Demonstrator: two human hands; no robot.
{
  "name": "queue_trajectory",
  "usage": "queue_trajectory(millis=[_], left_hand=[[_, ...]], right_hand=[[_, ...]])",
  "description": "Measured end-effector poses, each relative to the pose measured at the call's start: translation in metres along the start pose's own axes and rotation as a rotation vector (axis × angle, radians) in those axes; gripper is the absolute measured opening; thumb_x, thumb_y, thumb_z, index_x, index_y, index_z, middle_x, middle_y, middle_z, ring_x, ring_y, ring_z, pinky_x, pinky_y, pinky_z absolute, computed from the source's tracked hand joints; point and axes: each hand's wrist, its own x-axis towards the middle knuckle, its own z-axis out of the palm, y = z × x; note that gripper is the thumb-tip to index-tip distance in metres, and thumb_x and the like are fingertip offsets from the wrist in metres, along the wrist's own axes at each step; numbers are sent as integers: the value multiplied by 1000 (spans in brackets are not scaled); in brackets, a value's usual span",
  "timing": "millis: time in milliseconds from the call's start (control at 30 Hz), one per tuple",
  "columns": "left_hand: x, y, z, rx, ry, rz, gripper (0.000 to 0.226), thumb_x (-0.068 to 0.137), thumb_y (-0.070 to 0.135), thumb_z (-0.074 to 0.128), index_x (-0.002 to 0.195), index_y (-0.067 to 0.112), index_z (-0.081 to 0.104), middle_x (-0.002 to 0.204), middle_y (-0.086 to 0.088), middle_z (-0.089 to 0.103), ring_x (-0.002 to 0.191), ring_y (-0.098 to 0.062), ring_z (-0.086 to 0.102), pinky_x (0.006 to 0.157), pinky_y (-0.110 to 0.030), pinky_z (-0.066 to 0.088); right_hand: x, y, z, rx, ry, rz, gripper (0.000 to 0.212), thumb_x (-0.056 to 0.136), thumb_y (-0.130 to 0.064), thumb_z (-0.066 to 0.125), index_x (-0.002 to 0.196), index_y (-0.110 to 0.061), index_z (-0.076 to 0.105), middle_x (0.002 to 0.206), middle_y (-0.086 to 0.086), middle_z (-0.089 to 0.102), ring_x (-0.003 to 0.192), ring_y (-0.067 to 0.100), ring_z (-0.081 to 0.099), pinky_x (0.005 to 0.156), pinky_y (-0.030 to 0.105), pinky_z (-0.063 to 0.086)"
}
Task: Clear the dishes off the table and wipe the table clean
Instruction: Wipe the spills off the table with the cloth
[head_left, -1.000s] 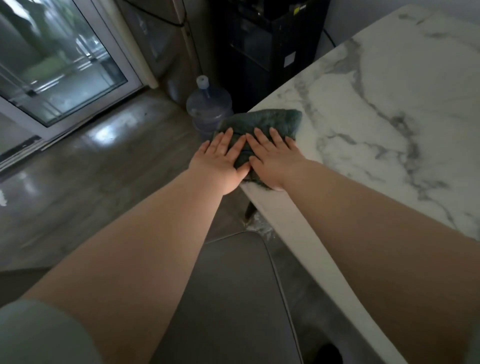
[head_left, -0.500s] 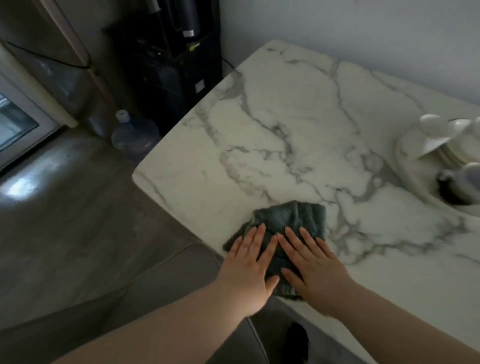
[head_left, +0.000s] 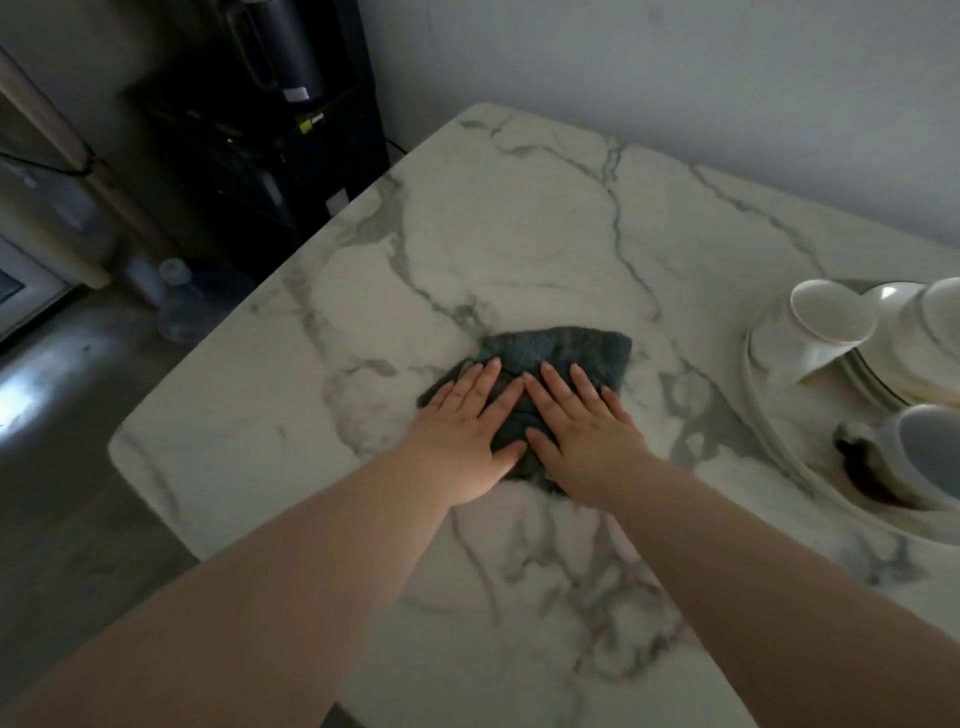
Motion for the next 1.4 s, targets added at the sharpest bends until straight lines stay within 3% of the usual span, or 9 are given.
queue_trajectory(millis=[300, 567, 867, 1167, 1400], left_hand=[[130, -2, -53, 25, 23, -128, 69, 97, 58, 20, 152, 33, -13, 159, 2, -23, 147, -15, -15, 120, -34, -3], [139, 7, -61, 46, -15, -146, 68, 97, 57, 21, 151, 34, -14, 159, 1, -23, 148, -16, -13, 121, -36, 0], [66, 77, -22, 70, -36, 85, 71, 96, 59, 23, 151, 35, -15, 158, 3, -27, 147, -15, -17, 120, -36, -2], [-78, 130, 42, 86, -93, 326, 73, 95, 60, 27, 151, 36, -14, 156, 4, -31, 146, -15, -21, 120, -37, -2], [-137, 148, 62, 167, -175, 388, 77, 94, 60, 29, 150, 34, -16, 156, 2, -32, 146, -17, -22, 119, -37, -3]], right_hand=[[122, 62, -49, -12, 19, 22, 59, 101, -48, 16, 153, -34, -7, 161, -11, -12, 149, 18, -9, 119, 40, -1], [121, 69, -52, 2, -25, 41, 59, 101, -47, 15, 153, -33, -10, 161, -10, -16, 149, 19, -12, 120, 40, -1], [-13, 83, -13, 29, -60, 162, 63, 99, -53, 14, 152, -33, -16, 160, -9, -21, 148, 19, -16, 120, 40, -1], [-197, 22, 49, 136, -61, 362, 66, 98, -57, 15, 151, -34, -17, 158, -11, -24, 146, 17, -20, 119, 38, -4], [-265, -7, 77, 169, -73, 418, 67, 98, -58, 17, 151, -35, -18, 156, -14, -26, 146, 17, -21, 118, 37, -5]])
